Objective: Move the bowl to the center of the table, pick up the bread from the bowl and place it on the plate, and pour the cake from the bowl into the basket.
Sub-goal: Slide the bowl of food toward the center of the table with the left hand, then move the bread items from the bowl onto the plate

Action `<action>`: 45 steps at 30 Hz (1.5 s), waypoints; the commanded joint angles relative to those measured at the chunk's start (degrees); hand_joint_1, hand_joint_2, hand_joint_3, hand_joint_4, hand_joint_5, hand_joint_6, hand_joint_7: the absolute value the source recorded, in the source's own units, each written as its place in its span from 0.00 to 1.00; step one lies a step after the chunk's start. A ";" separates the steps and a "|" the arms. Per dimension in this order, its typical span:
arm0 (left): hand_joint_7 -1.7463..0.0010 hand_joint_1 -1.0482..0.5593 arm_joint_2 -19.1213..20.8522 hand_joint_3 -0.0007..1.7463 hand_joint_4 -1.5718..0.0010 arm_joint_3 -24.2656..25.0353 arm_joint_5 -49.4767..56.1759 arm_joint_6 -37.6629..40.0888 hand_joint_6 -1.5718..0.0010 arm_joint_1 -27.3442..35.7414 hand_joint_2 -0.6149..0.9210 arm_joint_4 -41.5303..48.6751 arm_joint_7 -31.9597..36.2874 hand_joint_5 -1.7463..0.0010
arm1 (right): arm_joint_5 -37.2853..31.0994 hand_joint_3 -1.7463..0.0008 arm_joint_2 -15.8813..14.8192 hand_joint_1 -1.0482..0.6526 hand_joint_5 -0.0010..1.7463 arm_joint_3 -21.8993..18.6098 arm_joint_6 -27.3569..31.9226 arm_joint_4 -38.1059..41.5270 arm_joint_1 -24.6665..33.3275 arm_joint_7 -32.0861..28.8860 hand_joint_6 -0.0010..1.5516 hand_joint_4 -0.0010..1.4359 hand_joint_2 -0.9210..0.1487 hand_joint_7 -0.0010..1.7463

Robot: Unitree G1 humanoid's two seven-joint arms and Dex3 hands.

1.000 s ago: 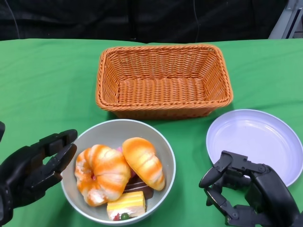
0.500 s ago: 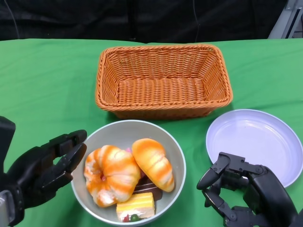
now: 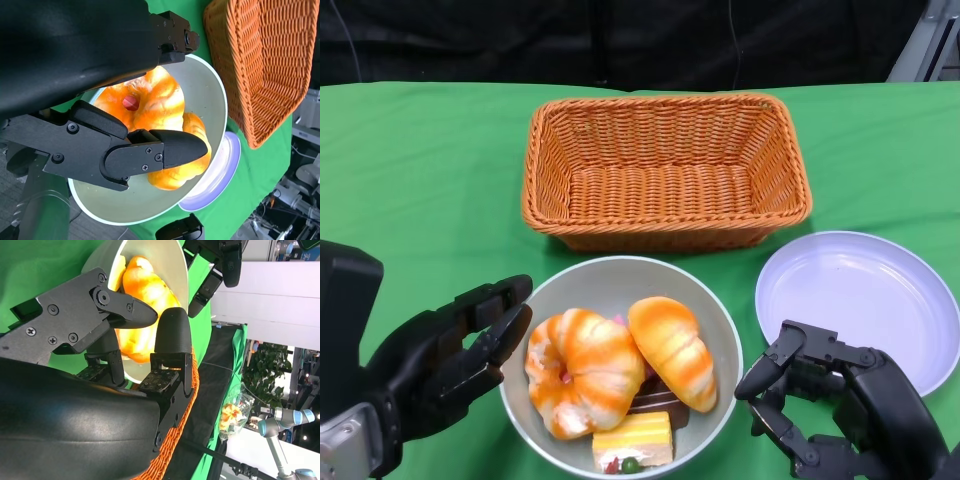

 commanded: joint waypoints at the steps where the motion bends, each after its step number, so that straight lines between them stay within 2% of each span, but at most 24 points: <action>1: 1.00 0.22 0.37 0.35 1.00 -0.52 -0.17 0.00 1.00 -0.20 1.00 -0.32 -0.27 1.00 | 0.33 0.53 -0.21 0.48 0.86 -0.35 -0.85 -0.23 0.00 -0.23 0.47 0.50 0.31 0.68; 5: 1.00 0.22 0.39 0.35 1.00 -0.53 -0.19 -0.02 1.00 -0.20 1.00 -0.31 -0.26 1.00 | 0.33 0.53 -0.21 0.48 0.86 -0.35 -0.86 -0.23 0.00 -0.23 0.47 0.50 0.30 0.68; 10: 1.00 0.23 0.88 0.33 0.98 1.10 1.66 -4.55 1.00 1.01 1.00 -1.68 0.62 0.99 | 0.45 0.53 -0.20 0.48 0.86 -0.47 -0.53 -0.26 0.26 -0.35 0.47 0.51 0.30 0.68; 18: 0.98 0.23 4.63 0.20 0.91 4.98 4.71 -16.89 0.94 2.11 1.00 2.85 -2.73 0.96 | 0.06 0.53 -0.44 0.48 0.86 -0.55 -1.15 0.41 0.30 -0.34 0.47 0.50 0.31 0.68; 22: 0.95 0.28 3.79 0.10 0.79 8.25 4.19 -26.67 0.79 1.21 1.00 8.92 -4.56 0.91 | 0.73 0.53 -0.64 0.48 0.85 -1.12 -0.99 0.40 0.59 -0.19 0.47 0.50 0.30 0.68; 25: 0.93 0.34 0.64 0.05 0.68 10.47 2.82 -34.72 0.68 0.26 1.00 13.89 -4.72 0.87 | 1.20 0.53 -0.88 0.50 0.85 -1.99 -0.98 0.00 0.63 -0.22 0.47 0.50 0.29 0.67; 26: 0.93 0.39 -0.19 0.03 0.60 10.91 2.61 -36.49 0.59 0.05 1.00 14.91 -4.55 0.86 | 1.40 0.52 -0.89 0.51 0.84 -2.25 -0.95 -0.08 0.63 -0.16 0.47 0.50 0.29 0.66; 28: 0.94 0.41 -1.40 0.02 0.56 11.24 2.90 -39.95 0.55 -0.28 1.00 16.57 -4.16 0.86 | 1.73 0.51 -0.98 0.52 0.83 -2.75 -0.64 -0.46 0.70 0.05 0.47 0.50 0.30 0.65; 30: 0.92 0.50 -2.58 0.06 0.46 11.32 3.86 -46.15 0.44 -1.12 1.00 19.88 -4.79 0.81 | 1.56 0.52 -1.82 0.50 0.78 -3.30 -0.05 -1.96 0.75 0.41 0.45 0.48 0.30 0.59; 32: 0.91 0.56 -3.20 0.11 0.46 11.15 4.32 -50.27 0.36 -1.83 1.00 22.67 -5.20 0.64 | 0.76 0.64 -2.95 0.48 0.70 -3.46 1.04 -4.52 0.97 0.58 0.44 0.45 0.22 0.48; 33: 0.90 0.58 -3.40 0.13 0.45 10.98 4.63 -51.82 0.31 -2.05 1.00 23.80 -5.11 0.56 | 0.10 0.75 -3.73 0.46 0.65 -3.39 1.75 -6.23 1.01 0.74 0.43 0.43 0.14 0.43; 36: 0.87 0.62 -3.83 0.18 0.47 10.25 5.73 -55.80 0.26 -2.25 1.00 26.26 -5.36 0.40 | -1.91 0.89 -5.77 0.44 0.57 -3.08 4.35 -10.96 1.06 1.13 0.42 0.40 0.02 0.33; 38: 0.80 0.62 -3.89 0.18 0.50 9.69 6.11 -57.32 0.27 -2.09 1.00 27.07 -5.73 0.30 | -3.34 0.93 -6.90 0.41 0.49 -2.77 6.36 -13.76 1.02 1.35 0.42 0.42 0.00 0.25; 41: 0.62 0.62 -3.70 0.19 0.53 8.82 7.06 -60.81 0.36 -2.10 1.00 28.97 -6.80 0.24 | -6.25 0.96 -8.42 0.38 0.40 -1.67 11.80 -19.40 -0.01 1.92 0.43 0.43 0.00 0.18; 45: 0.56 0.60 -4.04 0.18 0.53 8.20 7.38 -62.38 0.39 -2.24 1.00 30.06 -6.58 0.22 | -11.47 0.97 -9.18 0.33 0.30 0.29 21.20 -25.42 -3.21 2.27 0.45 0.43 0.00 0.10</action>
